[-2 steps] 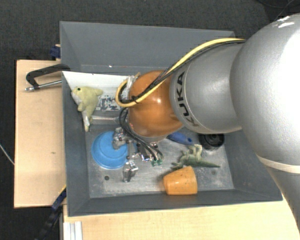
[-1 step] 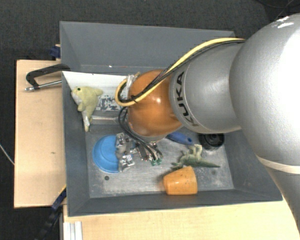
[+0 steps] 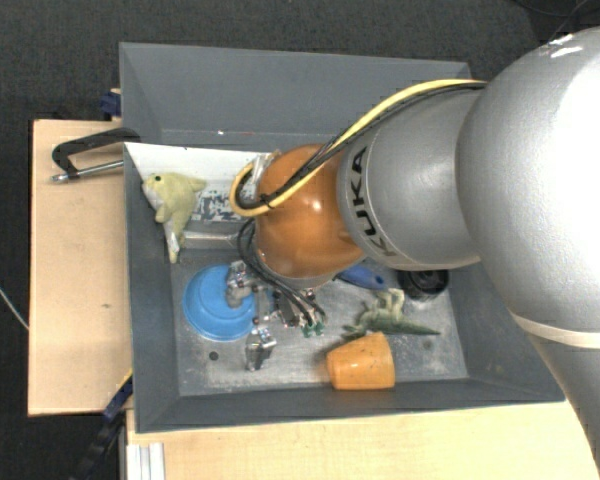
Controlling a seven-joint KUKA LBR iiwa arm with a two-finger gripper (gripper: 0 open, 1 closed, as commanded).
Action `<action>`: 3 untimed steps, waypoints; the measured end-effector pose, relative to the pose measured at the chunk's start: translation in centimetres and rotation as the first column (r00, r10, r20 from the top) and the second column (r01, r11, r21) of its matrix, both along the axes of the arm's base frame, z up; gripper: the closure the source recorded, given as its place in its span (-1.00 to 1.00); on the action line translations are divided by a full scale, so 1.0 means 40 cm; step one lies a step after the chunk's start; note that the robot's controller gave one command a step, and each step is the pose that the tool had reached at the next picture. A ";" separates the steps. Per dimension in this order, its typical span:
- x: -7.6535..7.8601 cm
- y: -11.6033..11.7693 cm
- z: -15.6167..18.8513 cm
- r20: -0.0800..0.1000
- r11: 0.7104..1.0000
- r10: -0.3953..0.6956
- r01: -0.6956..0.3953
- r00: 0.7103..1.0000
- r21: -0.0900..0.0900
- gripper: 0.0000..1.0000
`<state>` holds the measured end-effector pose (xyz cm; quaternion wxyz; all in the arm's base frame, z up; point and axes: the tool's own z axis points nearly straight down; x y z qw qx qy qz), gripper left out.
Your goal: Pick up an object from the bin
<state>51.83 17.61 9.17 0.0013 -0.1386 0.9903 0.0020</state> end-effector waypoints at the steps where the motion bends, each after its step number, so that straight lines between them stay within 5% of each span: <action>1: 0.014 0.003 0.010 0.019 1.000 -0.001 0.001 1.000 0.006 1.00; 2: 0.000 0.001 0.000 0.002 1.000 0.000 0.000 1.000 0.001 -1.00; 3: 0.013 0.004 0.010 0.019 1.000 -0.001 0.000 1.000 0.006 1.00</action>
Offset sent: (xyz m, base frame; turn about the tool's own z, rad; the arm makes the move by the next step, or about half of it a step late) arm 0.0000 0.0000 0.0000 0.0000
